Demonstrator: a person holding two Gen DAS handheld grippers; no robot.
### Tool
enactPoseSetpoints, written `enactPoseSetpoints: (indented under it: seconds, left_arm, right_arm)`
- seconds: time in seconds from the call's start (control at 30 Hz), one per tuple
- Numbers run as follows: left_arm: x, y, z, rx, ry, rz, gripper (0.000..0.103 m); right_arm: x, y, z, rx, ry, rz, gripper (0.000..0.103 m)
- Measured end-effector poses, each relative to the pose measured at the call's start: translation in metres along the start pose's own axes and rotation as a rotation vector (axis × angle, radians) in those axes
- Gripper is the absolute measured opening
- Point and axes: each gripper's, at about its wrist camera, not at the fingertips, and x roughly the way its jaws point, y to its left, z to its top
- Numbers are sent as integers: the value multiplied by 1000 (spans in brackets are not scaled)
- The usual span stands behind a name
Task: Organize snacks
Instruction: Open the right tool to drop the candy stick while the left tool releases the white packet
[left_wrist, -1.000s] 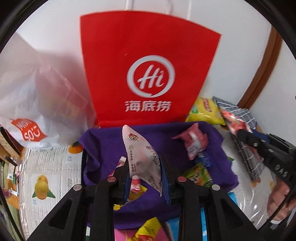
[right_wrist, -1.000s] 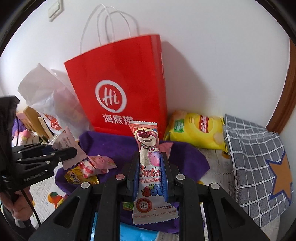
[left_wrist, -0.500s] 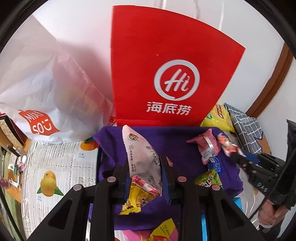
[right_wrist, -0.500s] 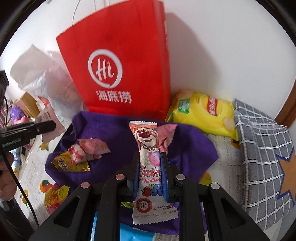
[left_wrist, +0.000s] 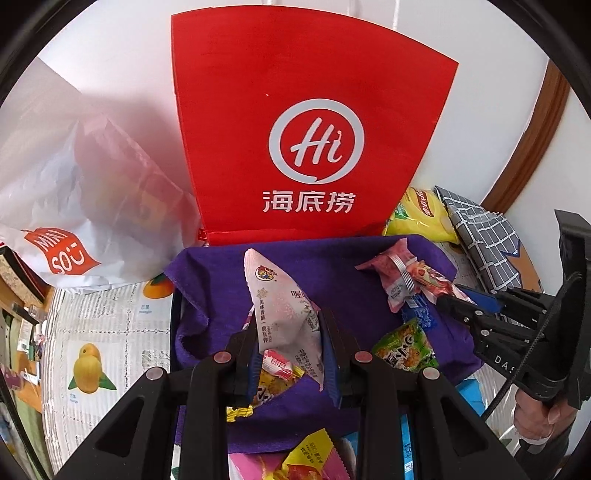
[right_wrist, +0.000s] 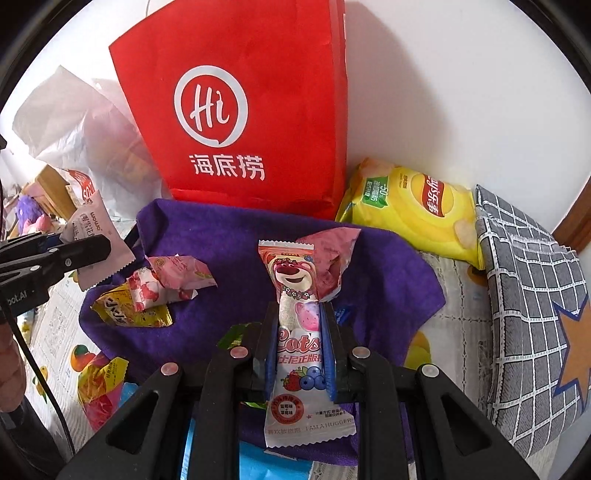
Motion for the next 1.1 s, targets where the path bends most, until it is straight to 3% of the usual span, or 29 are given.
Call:
enactPoseSetpoints:
  seconds: [0.57, 0.8, 1.1]
  left_arm:
    - [14, 2, -3, 0, 50, 22, 27]
    - [25, 3, -7, -2, 93, 42, 27]
    - [31, 5, -10, -17, 129, 33, 27]
  right_arm:
    - [12, 2, -4, -27, 52, -25, 23]
    - [6, 9, -5, -58, 27, -31, 23]
    - [-13, 2, -1, 21, -30, 19, 27]
